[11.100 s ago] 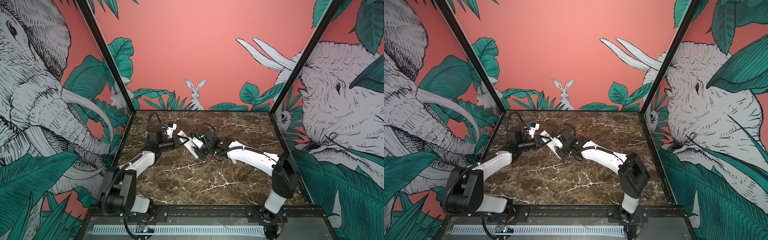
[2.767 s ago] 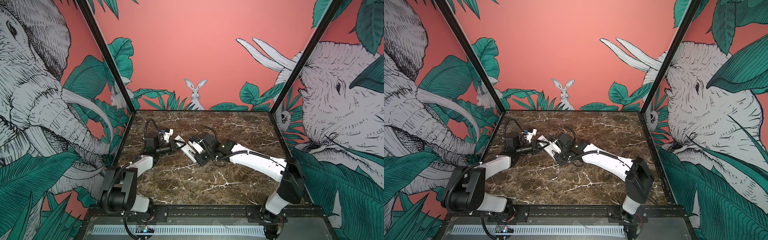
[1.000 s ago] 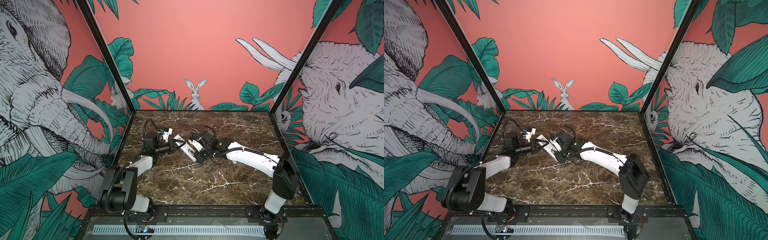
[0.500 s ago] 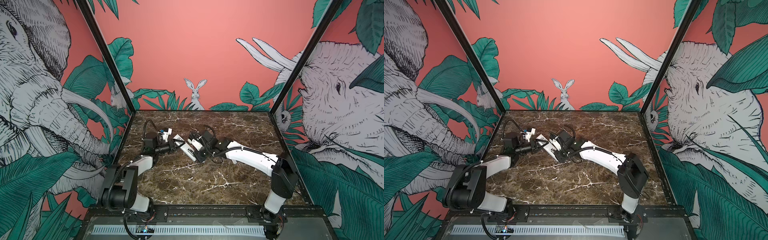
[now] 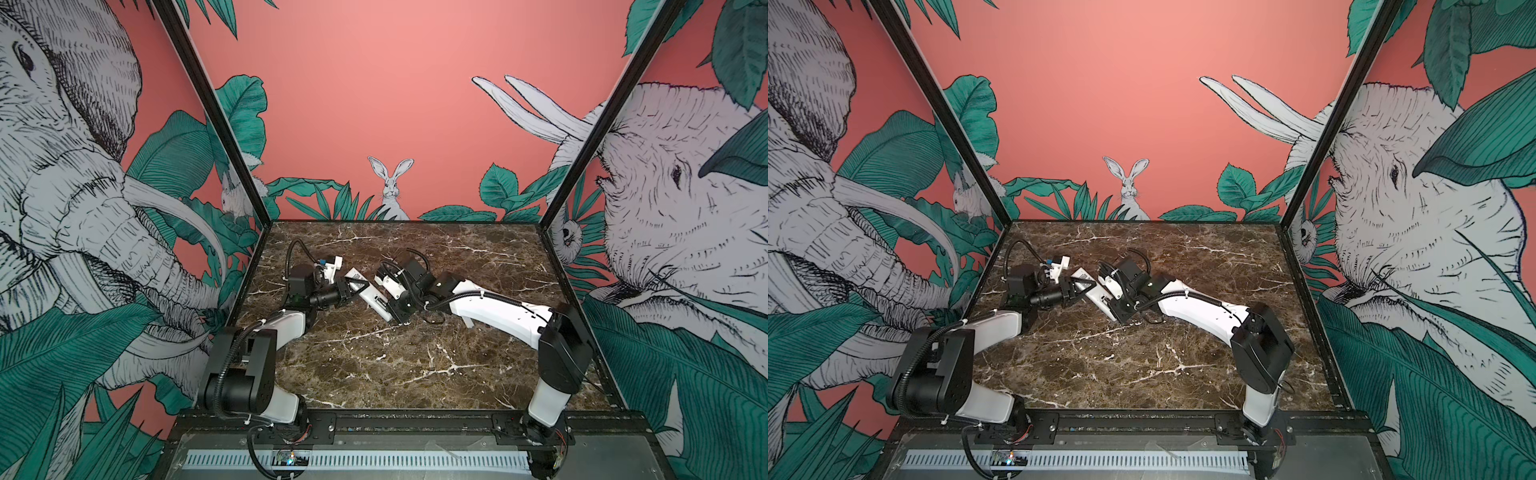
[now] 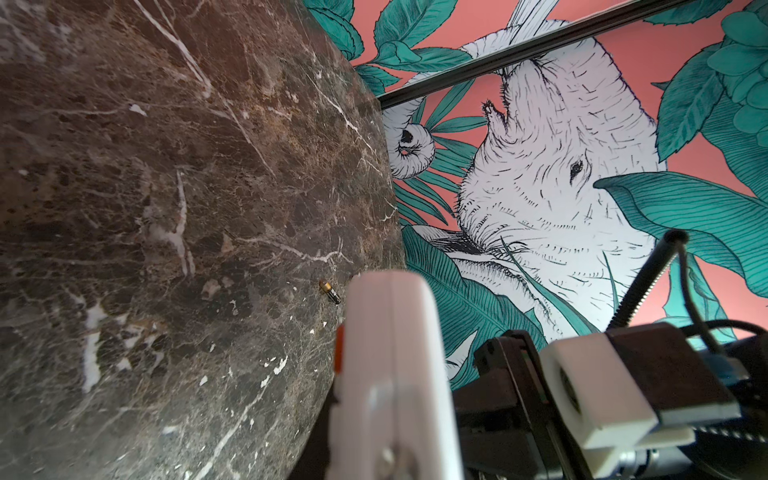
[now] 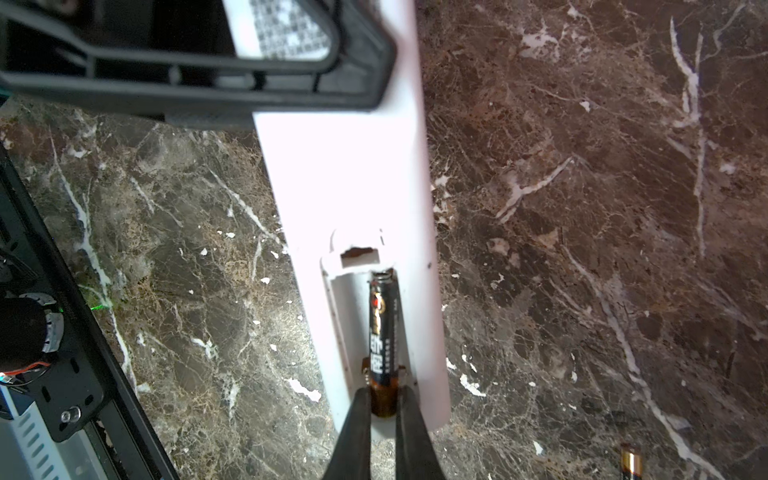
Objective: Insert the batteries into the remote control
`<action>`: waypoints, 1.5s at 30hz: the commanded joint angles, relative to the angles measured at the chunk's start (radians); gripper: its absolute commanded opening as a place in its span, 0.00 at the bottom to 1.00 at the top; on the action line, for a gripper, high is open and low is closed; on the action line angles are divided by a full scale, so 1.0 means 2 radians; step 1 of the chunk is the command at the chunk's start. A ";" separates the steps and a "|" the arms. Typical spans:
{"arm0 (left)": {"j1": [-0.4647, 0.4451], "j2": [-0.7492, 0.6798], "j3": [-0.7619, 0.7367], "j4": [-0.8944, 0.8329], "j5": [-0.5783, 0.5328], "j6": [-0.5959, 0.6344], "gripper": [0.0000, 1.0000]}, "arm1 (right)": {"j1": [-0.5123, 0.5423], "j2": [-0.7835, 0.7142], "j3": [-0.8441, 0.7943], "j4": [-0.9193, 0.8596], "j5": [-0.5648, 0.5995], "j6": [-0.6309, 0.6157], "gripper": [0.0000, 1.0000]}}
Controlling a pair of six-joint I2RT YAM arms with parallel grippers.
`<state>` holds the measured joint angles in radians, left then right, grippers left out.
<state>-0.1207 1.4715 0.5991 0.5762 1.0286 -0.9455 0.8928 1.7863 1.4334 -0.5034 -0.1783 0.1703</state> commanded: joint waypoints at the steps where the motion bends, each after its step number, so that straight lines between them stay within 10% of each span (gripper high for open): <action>1: -0.007 -0.016 0.003 0.052 0.069 -0.044 0.00 | -0.004 0.028 0.003 0.018 -0.002 -0.010 0.10; 29: -0.008 -0.036 0.006 0.035 0.081 -0.034 0.00 | -0.011 0.065 0.049 -0.014 0.011 -0.038 0.09; 45: -0.006 -0.052 0.032 -0.129 -0.003 0.086 0.00 | -0.010 0.005 0.023 -0.044 -0.058 -0.047 0.18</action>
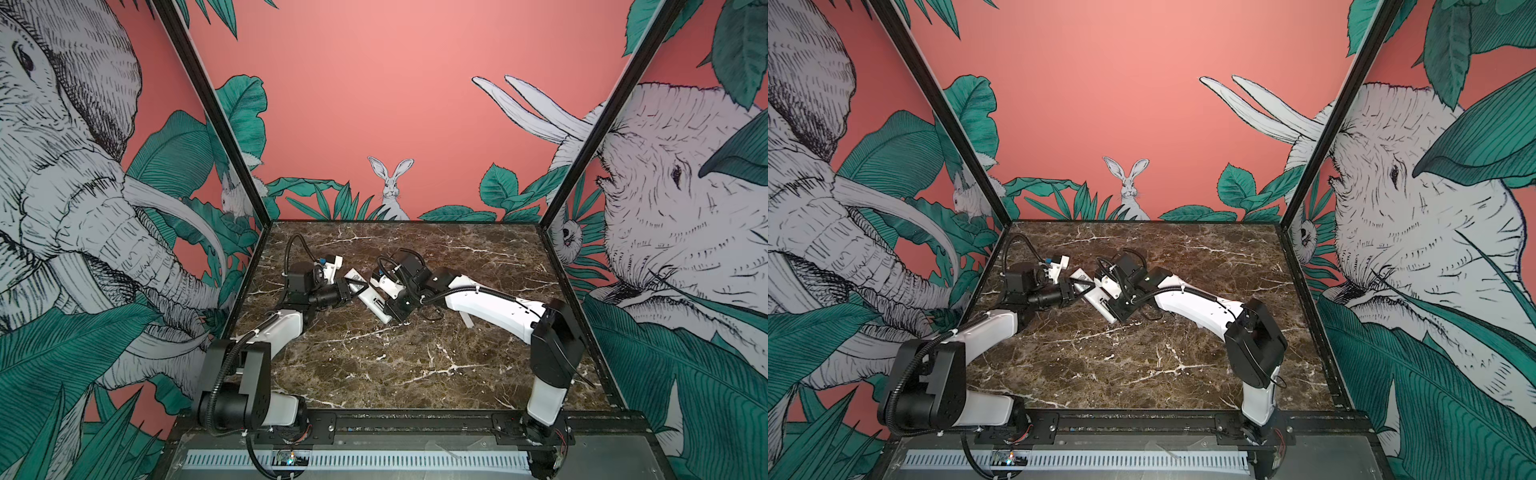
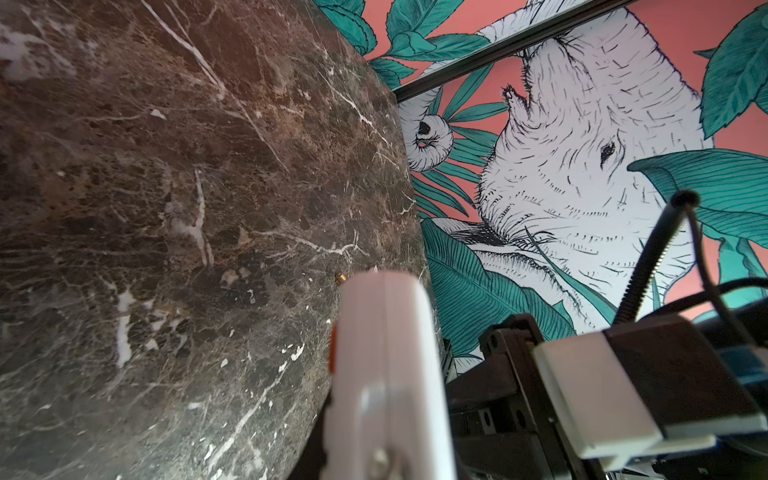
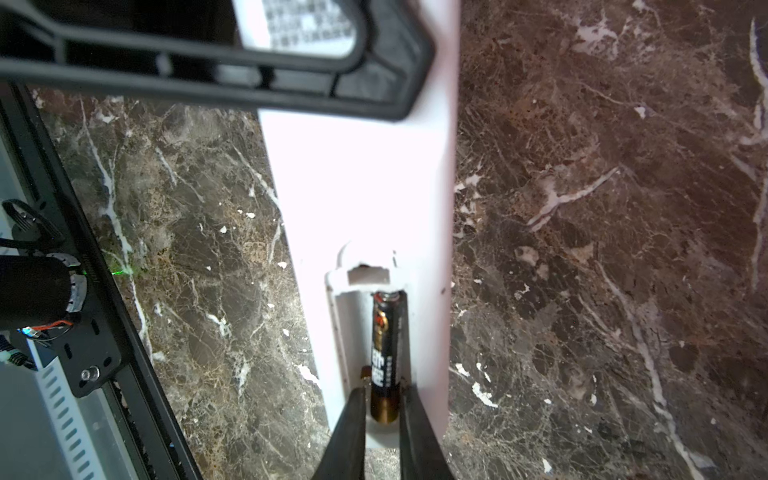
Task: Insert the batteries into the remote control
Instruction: 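Open the right gripper and draw it back from the remote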
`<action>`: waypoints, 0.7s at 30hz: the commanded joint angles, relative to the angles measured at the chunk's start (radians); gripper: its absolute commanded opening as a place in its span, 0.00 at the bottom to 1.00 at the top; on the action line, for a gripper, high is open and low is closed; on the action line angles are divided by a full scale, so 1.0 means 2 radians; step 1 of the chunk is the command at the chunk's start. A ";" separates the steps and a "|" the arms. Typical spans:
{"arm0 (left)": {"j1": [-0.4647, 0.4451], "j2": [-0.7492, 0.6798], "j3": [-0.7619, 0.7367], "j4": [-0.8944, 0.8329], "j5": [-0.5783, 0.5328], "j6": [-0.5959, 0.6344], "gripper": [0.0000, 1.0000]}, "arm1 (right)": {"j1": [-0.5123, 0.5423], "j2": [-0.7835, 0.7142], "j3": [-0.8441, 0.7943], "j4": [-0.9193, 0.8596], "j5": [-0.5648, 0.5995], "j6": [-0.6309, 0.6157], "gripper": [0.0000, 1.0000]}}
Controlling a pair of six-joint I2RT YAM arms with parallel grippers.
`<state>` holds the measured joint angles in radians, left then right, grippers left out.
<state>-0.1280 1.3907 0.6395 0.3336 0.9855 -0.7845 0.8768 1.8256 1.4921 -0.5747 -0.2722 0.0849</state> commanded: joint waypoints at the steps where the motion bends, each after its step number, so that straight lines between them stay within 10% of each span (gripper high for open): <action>1: -0.003 -0.011 0.012 -0.007 0.017 0.007 0.00 | -0.002 -0.015 -0.007 -0.009 -0.014 -0.005 0.18; 21: -0.004 -0.009 0.021 -0.049 0.001 0.040 0.00 | -0.002 -0.026 0.002 -0.017 -0.014 0.004 0.30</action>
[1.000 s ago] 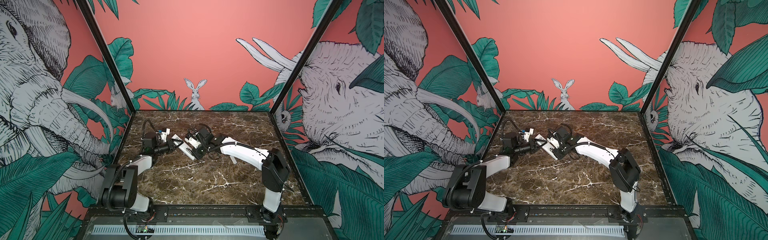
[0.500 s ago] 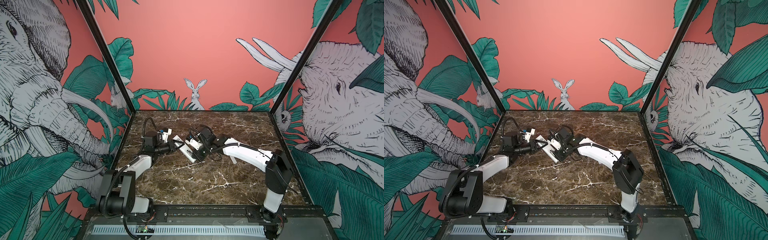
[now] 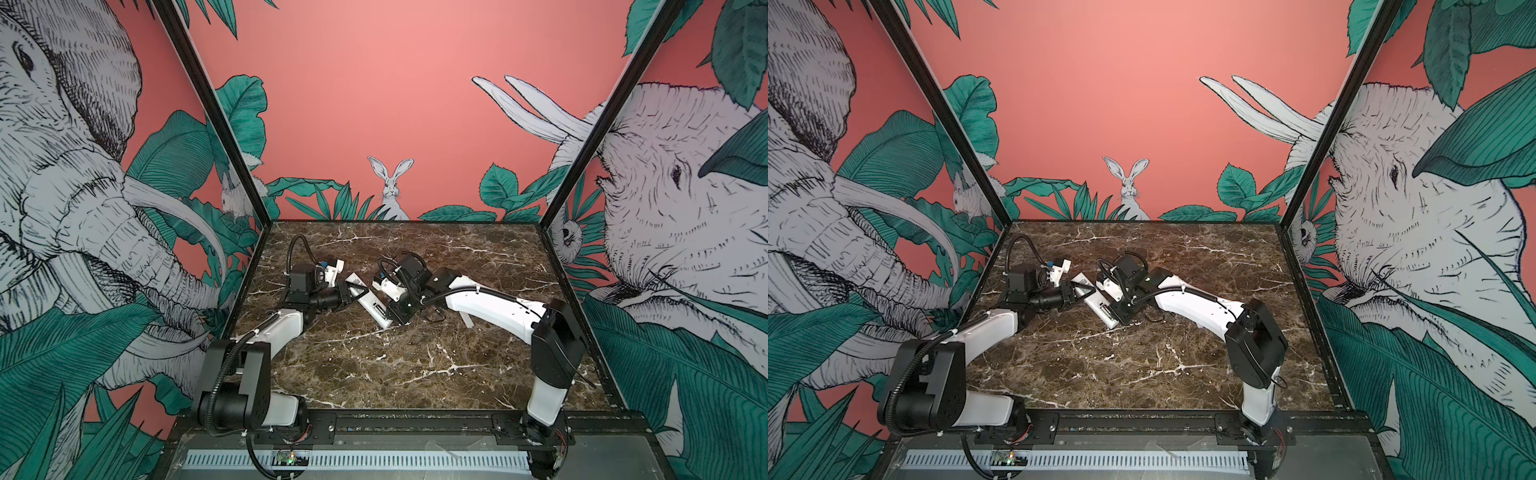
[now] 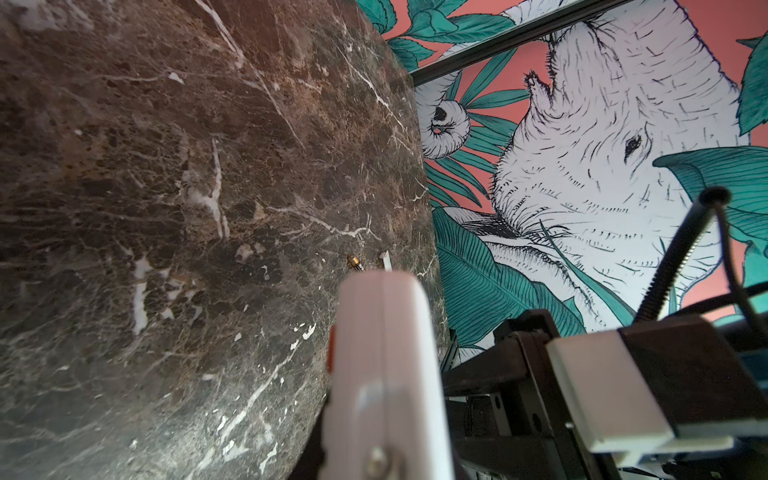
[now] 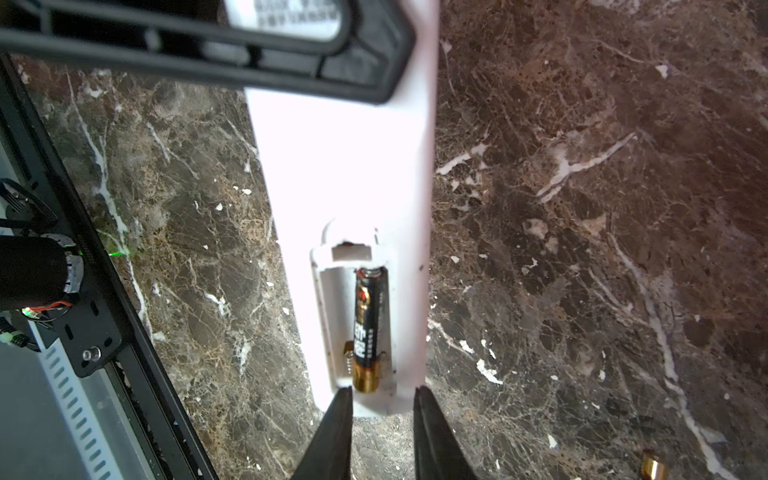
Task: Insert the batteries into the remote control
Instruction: 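Open the right gripper and draw it back from the remote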
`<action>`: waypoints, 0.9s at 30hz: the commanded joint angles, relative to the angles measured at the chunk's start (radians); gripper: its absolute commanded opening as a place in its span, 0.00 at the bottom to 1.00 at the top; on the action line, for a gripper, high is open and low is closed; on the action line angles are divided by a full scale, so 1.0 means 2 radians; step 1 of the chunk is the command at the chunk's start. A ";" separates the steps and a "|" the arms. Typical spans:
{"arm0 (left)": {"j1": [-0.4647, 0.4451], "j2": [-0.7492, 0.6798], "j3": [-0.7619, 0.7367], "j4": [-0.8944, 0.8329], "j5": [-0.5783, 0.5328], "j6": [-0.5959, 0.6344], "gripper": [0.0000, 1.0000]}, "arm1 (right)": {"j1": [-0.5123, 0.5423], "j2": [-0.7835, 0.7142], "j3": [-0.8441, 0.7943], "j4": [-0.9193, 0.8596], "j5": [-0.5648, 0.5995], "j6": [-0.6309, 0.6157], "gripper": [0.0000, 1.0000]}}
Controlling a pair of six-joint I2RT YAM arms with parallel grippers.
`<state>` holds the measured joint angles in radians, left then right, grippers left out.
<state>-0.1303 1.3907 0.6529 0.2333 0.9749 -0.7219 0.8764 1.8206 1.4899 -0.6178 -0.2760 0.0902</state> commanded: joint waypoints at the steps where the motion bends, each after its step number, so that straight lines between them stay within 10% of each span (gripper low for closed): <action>1: -0.002 -0.008 0.014 0.006 0.011 0.006 0.00 | -0.003 -0.023 0.004 0.004 -0.016 0.002 0.33; 11: -0.002 -0.012 0.006 0.068 0.059 -0.031 0.00 | -0.045 -0.052 -0.043 0.074 -0.116 0.044 0.57; 27: -0.008 -0.010 0.000 0.141 0.092 -0.081 0.00 | -0.090 -0.057 -0.116 0.182 -0.244 0.090 0.60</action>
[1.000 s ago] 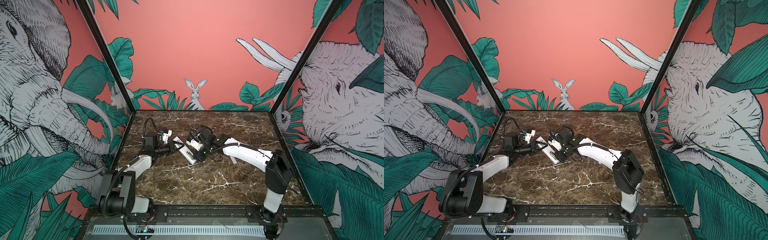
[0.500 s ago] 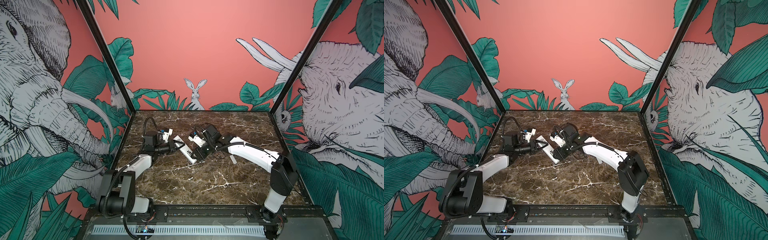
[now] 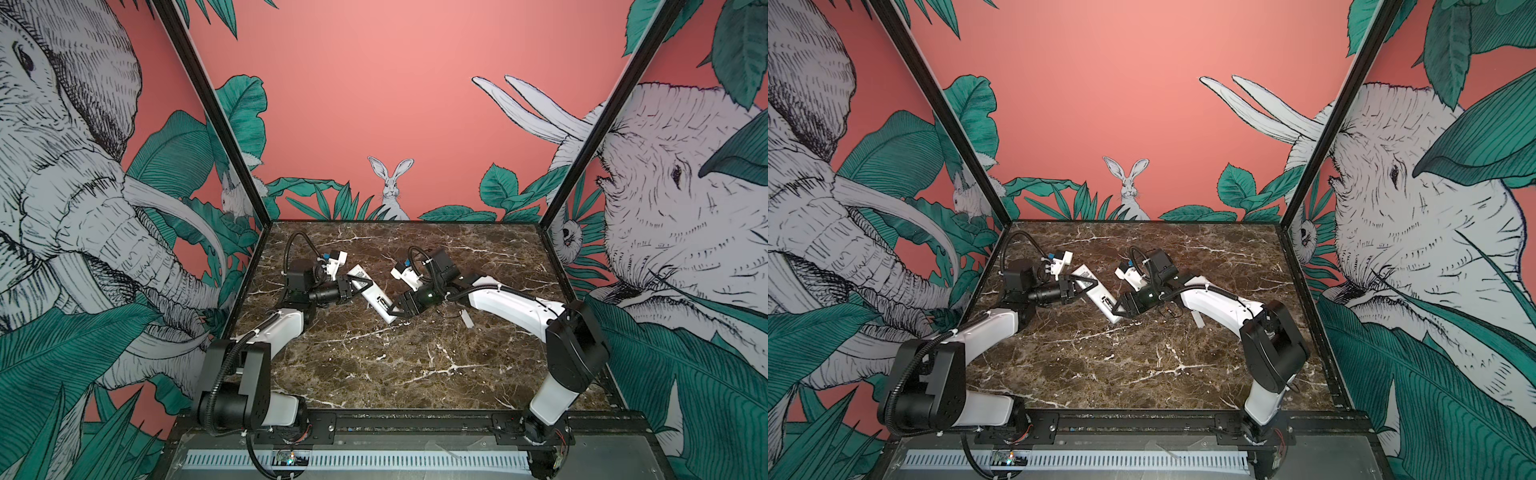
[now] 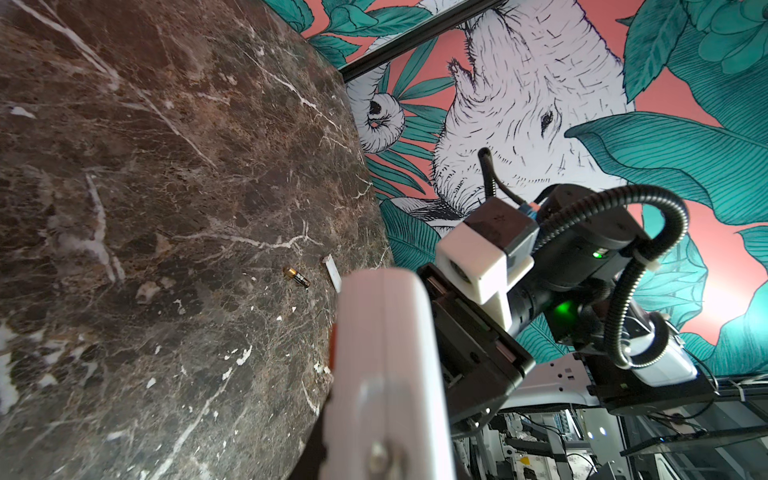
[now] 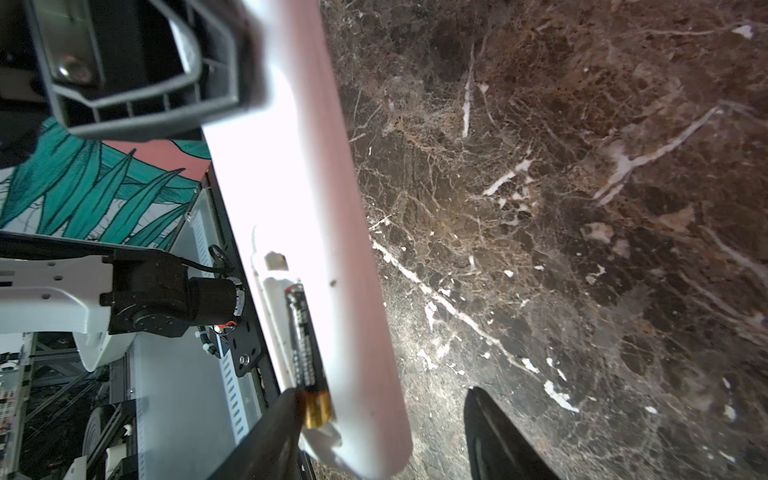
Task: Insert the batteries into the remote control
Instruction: 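Open the right gripper and draw it back from the remote, then move the right gripper over the second AA battery on the table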
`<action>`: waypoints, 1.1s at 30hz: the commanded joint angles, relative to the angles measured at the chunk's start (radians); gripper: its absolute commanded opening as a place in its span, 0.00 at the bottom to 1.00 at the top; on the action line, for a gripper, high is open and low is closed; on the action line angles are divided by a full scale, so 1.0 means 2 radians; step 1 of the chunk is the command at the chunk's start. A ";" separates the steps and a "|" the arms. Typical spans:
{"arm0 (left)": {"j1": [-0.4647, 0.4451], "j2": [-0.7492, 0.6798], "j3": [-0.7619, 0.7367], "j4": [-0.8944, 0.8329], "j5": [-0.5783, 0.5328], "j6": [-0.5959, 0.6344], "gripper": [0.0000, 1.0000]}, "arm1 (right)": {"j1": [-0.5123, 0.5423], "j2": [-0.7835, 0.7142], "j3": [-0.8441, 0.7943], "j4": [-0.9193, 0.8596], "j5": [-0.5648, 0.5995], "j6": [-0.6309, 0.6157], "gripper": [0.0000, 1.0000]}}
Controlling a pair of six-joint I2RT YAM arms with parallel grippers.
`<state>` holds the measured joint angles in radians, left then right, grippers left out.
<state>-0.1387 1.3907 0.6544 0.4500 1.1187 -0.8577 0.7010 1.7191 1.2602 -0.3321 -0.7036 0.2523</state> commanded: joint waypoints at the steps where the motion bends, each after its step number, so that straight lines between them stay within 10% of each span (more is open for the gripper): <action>1: -0.005 -0.012 0.000 0.033 0.020 -0.014 0.00 | -0.002 -0.004 -0.001 0.041 -0.030 0.011 0.59; 24: -0.005 -0.021 0.005 0.015 0.024 -0.005 0.00 | -0.004 0.010 -0.002 0.021 0.001 -0.006 0.19; 33: -0.005 -0.027 0.015 -0.056 0.001 0.044 0.00 | -0.006 -0.026 -0.009 0.031 0.006 0.000 0.57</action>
<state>-0.1436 1.3788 0.6544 0.3897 1.1172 -0.8207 0.6949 1.7187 1.2583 -0.2893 -0.7090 0.2493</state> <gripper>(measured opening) 0.216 0.555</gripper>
